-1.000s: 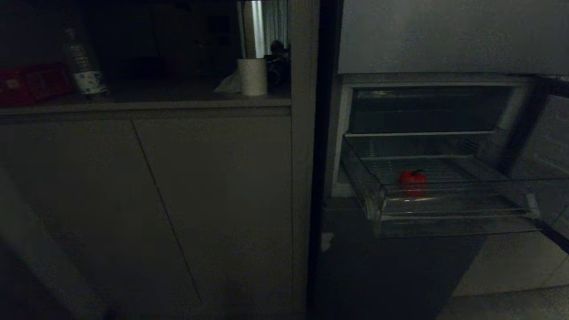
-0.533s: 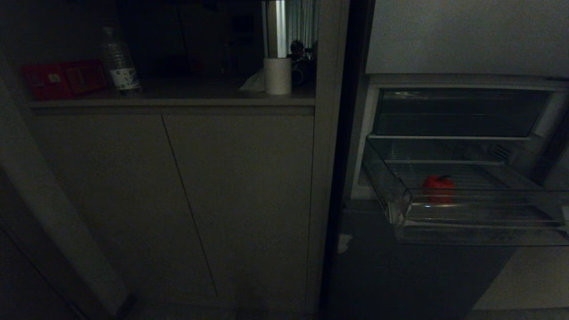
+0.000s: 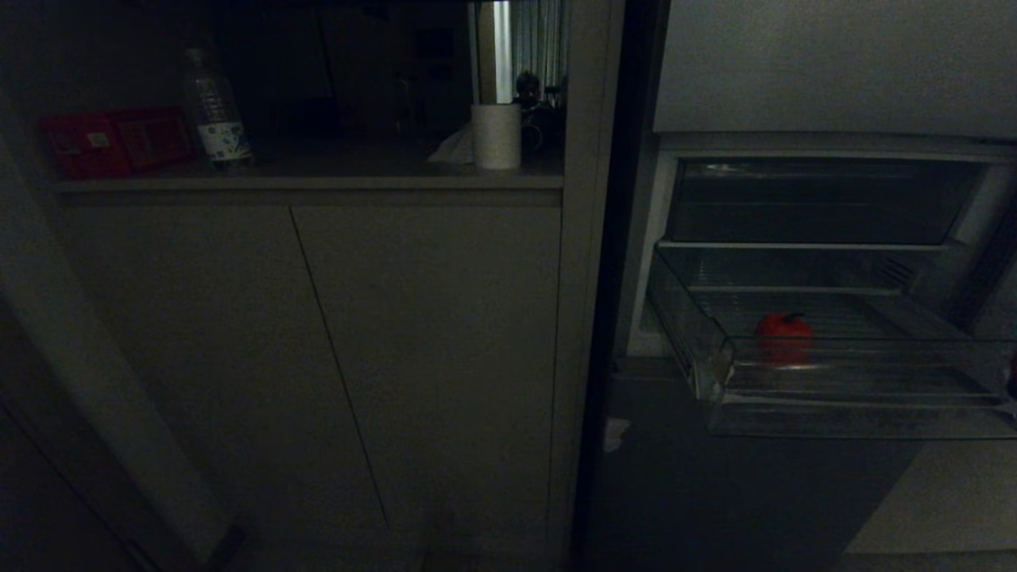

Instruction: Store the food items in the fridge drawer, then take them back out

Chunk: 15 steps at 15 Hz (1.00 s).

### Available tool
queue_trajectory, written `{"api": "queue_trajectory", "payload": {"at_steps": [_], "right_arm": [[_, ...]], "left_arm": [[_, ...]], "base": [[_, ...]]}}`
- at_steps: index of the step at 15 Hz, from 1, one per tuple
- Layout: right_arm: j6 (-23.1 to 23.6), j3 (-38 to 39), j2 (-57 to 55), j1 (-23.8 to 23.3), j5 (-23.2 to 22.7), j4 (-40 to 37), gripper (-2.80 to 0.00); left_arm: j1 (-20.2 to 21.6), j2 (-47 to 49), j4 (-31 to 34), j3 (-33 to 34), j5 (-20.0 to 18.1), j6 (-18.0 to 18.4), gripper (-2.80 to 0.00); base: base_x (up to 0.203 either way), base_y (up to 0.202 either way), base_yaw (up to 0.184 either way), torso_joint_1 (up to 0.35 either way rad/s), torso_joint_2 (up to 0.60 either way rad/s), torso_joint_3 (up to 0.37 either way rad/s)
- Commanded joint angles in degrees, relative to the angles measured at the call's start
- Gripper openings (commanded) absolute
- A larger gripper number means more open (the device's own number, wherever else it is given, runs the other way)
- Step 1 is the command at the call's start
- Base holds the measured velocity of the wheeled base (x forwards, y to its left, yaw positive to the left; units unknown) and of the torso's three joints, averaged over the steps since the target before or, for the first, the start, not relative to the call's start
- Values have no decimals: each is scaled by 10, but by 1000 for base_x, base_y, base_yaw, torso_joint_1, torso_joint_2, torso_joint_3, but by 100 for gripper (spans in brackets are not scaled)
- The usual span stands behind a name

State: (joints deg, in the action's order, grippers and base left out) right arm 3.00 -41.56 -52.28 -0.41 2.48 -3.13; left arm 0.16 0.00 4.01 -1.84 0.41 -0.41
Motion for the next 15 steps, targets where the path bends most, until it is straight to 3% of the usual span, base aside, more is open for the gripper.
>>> {"api": "queue_trajectory", "payload": {"at_steps": [1,3,6,10,15], "right_arm": [[-9,-161,-255,-1,21,-1,-280],[-18,-274,-360,-1,41,-3,-280],[-22,-355,-491,-7,80,-5,-280],[-29,-393,-566,-63,93,-3,-280],[-30,-416,-624,-96,86,-3,-280]], "left_arm": [[0,1,0,0,0,1,-280],[0,1,0,0,0,0,-280],[0,1,0,0,0,0,-280],[0,1,0,0,0,0,-280],[0,1,0,0,0,0,-280]], "base": [[0,0,0,0,0,0],[0,0,0,0,0,0],[0,0,0,0,0,0],[0,0,0,0,0,0],[0,0,0,0,0,0]]}}
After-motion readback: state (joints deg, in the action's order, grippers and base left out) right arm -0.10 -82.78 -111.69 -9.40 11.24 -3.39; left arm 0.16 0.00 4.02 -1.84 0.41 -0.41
